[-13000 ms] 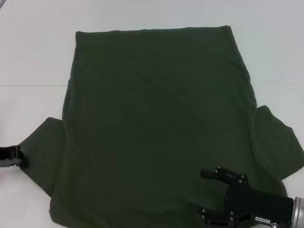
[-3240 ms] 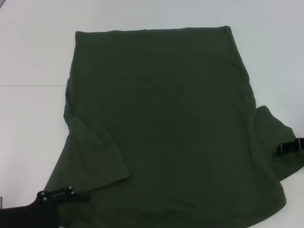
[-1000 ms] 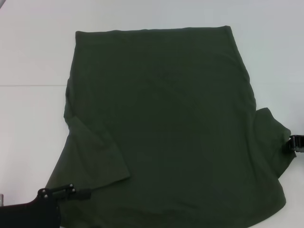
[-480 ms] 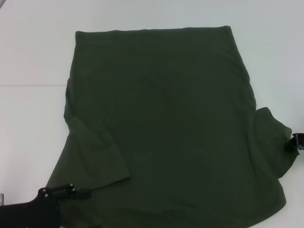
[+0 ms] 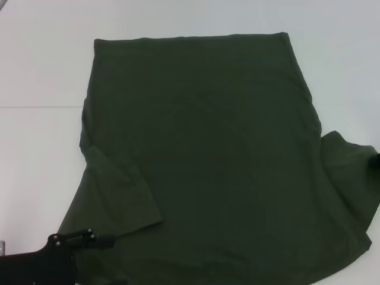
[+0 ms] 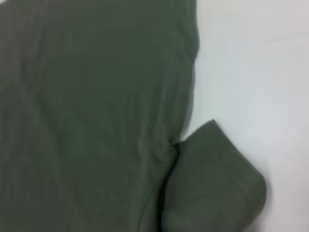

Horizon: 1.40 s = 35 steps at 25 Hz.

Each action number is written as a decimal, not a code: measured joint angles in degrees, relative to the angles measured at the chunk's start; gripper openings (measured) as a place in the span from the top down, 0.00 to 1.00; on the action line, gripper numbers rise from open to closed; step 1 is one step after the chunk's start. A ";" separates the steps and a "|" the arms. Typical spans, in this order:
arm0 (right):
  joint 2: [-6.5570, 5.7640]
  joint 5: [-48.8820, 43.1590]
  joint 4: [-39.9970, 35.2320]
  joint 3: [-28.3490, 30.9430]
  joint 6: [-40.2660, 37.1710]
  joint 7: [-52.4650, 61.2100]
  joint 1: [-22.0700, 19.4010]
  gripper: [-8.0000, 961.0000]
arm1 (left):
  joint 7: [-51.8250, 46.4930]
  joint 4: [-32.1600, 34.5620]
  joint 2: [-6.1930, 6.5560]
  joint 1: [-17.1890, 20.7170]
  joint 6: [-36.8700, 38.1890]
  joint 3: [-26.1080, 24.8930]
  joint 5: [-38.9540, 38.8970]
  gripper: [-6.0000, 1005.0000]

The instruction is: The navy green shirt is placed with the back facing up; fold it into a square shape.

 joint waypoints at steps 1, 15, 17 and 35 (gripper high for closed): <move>0.00 0.40 -0.03 -0.03 -0.27 -0.31 0.05 0.98 | 0.00 0.00 0.00 0.00 0.00 0.01 0.00 0.16; 0.97 12.08 -0.08 -0.82 -6.93 -7.08 2.11 0.97 | -0.51 0.00 0.01 -0.07 -0.12 -0.08 -0.20 0.16; 0.98 12.79 -0.09 -0.85 -7.07 -7.44 2.24 0.97 | -0.73 0.00 0.09 -0.08 -0.12 -0.09 -0.31 0.16; -0.51 13.48 -0.39 0.55 -6.57 -8.39 1.70 0.94 | -1.45 0.00 0.26 -0.18 -0.29 -0.70 -0.36 0.16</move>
